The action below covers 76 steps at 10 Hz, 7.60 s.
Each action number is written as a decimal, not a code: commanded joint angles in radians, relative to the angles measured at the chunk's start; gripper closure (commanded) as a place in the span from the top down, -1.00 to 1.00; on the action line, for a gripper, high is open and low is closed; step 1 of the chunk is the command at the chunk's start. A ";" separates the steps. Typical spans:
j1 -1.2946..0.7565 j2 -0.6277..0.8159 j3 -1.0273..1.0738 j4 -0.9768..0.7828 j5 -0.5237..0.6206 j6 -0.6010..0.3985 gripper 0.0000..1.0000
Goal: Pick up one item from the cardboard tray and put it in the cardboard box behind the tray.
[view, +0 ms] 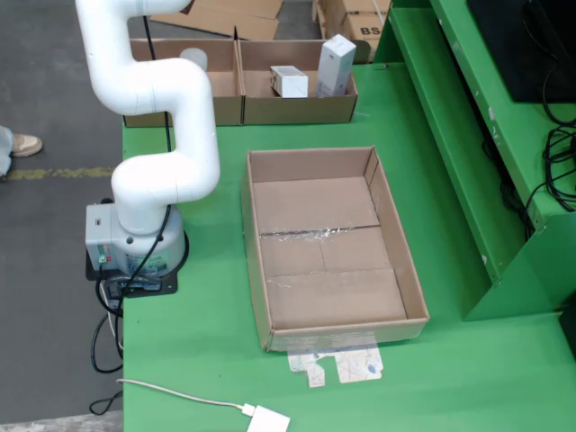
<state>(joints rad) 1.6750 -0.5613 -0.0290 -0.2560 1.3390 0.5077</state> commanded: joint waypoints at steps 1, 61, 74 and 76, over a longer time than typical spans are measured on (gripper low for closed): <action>-0.047 0.118 0.029 -0.611 0.014 -0.029 -1.00; -0.134 -0.440 0.029 0.365 -0.082 -0.390 -1.00; -0.189 -0.388 0.029 0.188 0.027 -0.359 -1.00; -0.163 -0.344 0.029 0.039 0.067 -0.331 -1.00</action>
<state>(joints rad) 1.4848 -0.9893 -0.0276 -0.0552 1.3729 0.1518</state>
